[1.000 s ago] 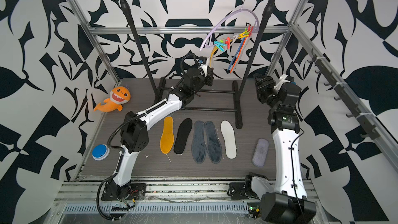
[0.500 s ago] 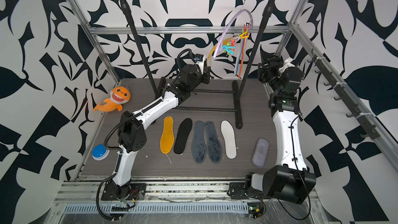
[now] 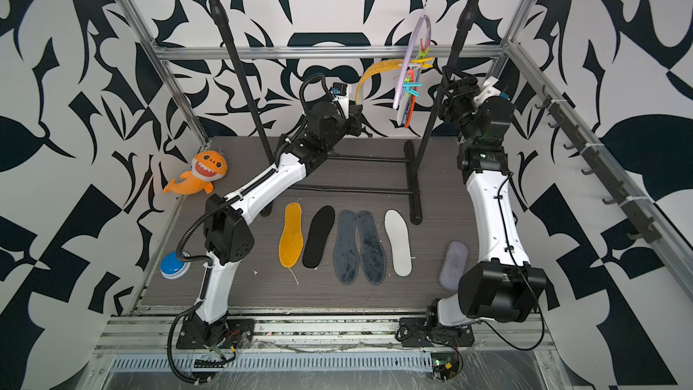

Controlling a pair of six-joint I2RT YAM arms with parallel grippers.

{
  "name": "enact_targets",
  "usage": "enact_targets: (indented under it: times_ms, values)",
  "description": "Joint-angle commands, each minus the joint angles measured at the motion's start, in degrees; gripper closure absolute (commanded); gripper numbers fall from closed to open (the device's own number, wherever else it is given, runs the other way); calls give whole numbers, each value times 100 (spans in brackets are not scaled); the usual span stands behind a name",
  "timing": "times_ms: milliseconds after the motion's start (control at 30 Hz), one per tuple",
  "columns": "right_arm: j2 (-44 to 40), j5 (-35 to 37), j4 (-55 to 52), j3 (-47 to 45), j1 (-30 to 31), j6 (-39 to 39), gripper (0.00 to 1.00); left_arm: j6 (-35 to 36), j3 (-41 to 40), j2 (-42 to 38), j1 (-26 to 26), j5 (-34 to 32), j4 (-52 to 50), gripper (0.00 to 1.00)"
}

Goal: Take the shoe insoles off the hanger
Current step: Open the clamp at the hanger.

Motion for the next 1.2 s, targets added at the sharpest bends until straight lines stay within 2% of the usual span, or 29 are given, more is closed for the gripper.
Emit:
enact_targets:
  times_ms: [0,233,667,833,1167]
  values:
    - [7,202,413,419,118,-138,25,-87,320,112,42,67,-46,100]
    - [222,602,466,569,303,-57,32,-98,824,363,104,85,-330,100]
    - [487,724,448,774,305,168,28,-397,1662,896,262,243,-783,100]
    - [608,707,475,947,344,255,29,-401,1899,1065,272,334,-740,100]
    - [827,1005,411,1211,536,293,38,-412,1910,1145,267,484,-329,100]
